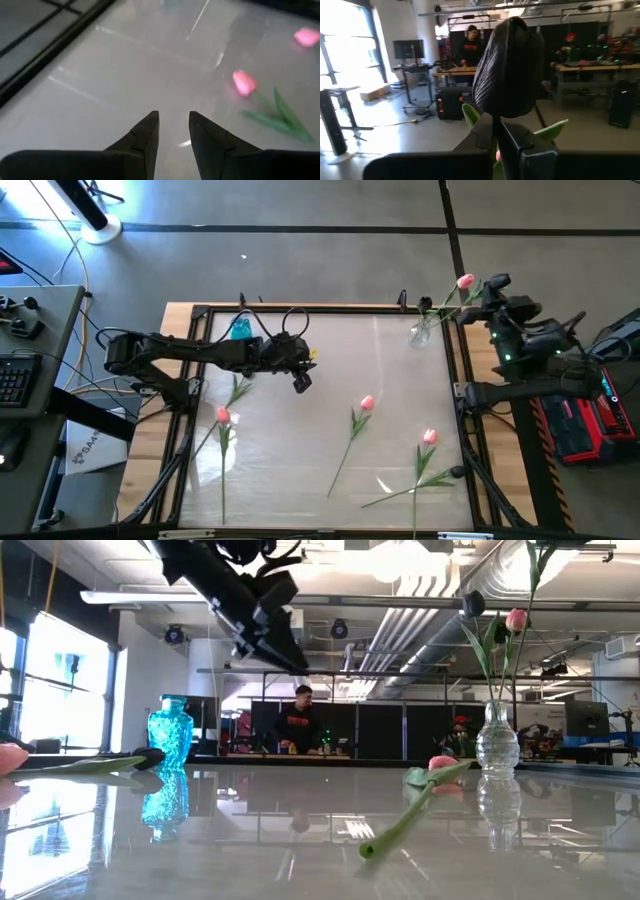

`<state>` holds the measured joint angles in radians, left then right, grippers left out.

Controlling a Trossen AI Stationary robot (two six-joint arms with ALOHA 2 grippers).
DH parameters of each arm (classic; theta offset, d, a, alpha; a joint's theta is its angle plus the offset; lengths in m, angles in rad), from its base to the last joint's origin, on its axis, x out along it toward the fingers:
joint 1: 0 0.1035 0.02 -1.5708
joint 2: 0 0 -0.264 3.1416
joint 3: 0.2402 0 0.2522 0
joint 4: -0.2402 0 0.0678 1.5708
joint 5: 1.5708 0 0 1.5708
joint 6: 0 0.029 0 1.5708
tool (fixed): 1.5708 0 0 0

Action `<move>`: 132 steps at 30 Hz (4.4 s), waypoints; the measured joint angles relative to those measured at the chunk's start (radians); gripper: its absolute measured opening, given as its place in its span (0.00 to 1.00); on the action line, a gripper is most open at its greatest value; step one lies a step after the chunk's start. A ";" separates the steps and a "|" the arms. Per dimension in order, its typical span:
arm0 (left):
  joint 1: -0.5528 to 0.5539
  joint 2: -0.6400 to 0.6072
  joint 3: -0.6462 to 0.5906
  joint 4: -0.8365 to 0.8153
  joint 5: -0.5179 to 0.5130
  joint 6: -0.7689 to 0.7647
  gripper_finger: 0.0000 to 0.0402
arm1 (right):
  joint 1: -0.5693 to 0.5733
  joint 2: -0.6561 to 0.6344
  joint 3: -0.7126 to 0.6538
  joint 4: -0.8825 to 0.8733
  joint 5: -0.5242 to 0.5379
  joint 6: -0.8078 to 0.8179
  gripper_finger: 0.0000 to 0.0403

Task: Sort flowers into vase by color
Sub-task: Put the black flower into the transparent vase, then put the pink flower into the transparent vase

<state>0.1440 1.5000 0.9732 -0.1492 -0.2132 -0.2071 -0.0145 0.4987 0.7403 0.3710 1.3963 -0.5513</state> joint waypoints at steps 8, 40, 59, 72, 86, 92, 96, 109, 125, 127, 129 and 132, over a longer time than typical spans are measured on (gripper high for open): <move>0.000 0.002 0.000 -0.003 0.004 0.000 0.23 | -0.117 0.089 0.000 0.001 -0.065 0.077 0.00; 0.014 0.002 0.000 -0.087 0.019 -0.146 0.23 | -0.218 0.214 -0.001 -0.118 -0.106 0.293 0.18; 0.012 0.002 0.000 -0.093 0.047 -0.237 0.23 | -0.227 0.173 -0.001 -0.410 -0.167 0.494 0.41; -0.007 0.002 0.000 -0.093 0.046 -0.264 0.23 | -0.316 0.139 -0.001 -0.777 -0.420 1.113 0.41; -0.033 0.002 0.000 -0.094 0.017 -0.206 0.23 | -0.424 0.148 0.189 -1.038 -0.626 1.087 0.42; -0.019 0.002 0.000 -0.093 0.000 -0.183 0.23 | -0.504 0.215 0.175 -1.154 -0.843 1.230 0.42; -0.013 0.002 0.000 -0.093 -0.006 -0.183 0.23 | -0.511 0.236 0.175 -1.231 -0.926 1.275 0.42; -0.051 0.002 0.000 -0.093 0.020 -0.183 0.23 | -0.509 0.204 0.332 -1.378 -1.093 1.410 0.42; -0.061 0.002 0.000 -0.068 0.046 -0.065 0.23 | -0.434 0.230 0.288 -1.337 -1.426 1.516 0.42; -0.061 0.002 0.000 -0.071 0.052 -0.062 0.23 | -0.381 0.246 0.256 -1.321 -1.402 1.543 0.42; -0.061 0.002 0.000 -0.070 0.055 -0.092 0.23 | -0.327 0.260 0.229 -1.302 -1.386 1.568 0.42; -0.064 0.002 0.000 -0.069 0.055 -0.131 0.23 | -0.238 0.286 0.201 -1.291 -1.372 1.606 0.42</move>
<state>0.0804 1.5017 0.9733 -0.2180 -0.1583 -0.3383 -0.2523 0.7848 0.9413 -0.9204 0.0238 1.0547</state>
